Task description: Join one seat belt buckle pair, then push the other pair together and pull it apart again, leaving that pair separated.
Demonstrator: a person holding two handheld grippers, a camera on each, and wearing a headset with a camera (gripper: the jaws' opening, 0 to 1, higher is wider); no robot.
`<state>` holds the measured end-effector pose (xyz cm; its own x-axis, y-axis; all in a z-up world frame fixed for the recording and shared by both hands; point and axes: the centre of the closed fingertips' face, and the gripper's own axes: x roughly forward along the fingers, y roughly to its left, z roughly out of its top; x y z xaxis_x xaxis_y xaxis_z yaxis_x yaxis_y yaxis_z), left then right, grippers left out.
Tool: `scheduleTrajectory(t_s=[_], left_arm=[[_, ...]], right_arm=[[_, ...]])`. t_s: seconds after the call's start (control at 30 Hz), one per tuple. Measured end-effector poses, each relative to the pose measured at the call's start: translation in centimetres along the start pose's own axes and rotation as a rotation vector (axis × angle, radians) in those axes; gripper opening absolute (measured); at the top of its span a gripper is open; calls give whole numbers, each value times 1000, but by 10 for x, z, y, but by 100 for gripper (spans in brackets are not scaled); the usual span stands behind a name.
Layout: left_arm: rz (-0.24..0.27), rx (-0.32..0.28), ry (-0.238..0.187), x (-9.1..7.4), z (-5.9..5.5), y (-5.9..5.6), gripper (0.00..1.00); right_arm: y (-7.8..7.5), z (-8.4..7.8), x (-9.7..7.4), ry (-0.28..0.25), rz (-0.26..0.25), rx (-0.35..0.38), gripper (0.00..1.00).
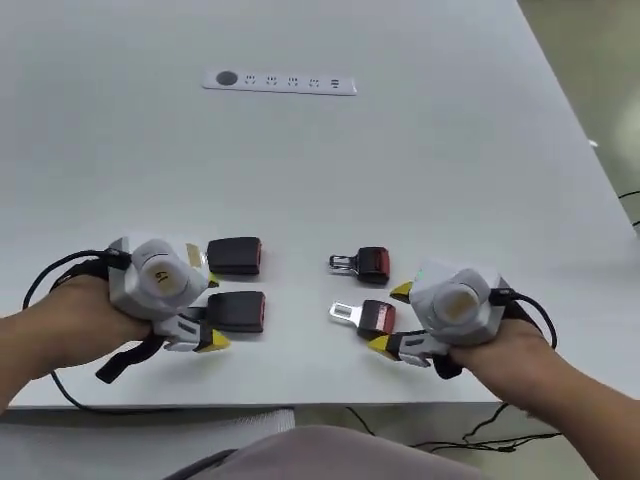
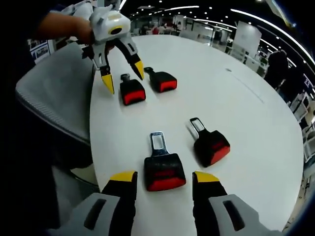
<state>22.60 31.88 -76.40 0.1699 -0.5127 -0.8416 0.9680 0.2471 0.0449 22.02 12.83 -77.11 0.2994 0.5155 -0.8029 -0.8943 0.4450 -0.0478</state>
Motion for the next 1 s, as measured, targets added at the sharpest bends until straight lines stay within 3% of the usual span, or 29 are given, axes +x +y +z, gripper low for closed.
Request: scheduleTrajectory(t_s=[0.13, 0.37, 0.4, 0.53, 0.67, 1.0], left_arm=[[-13, 14, 27, 4, 2, -1, 45], [-66, 86, 92, 14, -7, -4, 41], [-66, 79, 77, 15, -3, -4, 40], [-95, 108, 94, 14, -1, -6, 39], [-109, 116, 103, 15, -1, -7, 37], [-109, 77, 88, 17, -3, -5, 36]], right_arm=[[0, -1, 1, 16, 16, -13, 42], [-2, -6, 11, 32, 60, -23, 38], [-2, -8, 12, 34, 64, -23, 38], [-8, -5, 12, 27, 77, -8, 34], [-7, -3, 12, 42, 97, -62, 34], [-6, -1, 13, 15, 136, -111, 34]])
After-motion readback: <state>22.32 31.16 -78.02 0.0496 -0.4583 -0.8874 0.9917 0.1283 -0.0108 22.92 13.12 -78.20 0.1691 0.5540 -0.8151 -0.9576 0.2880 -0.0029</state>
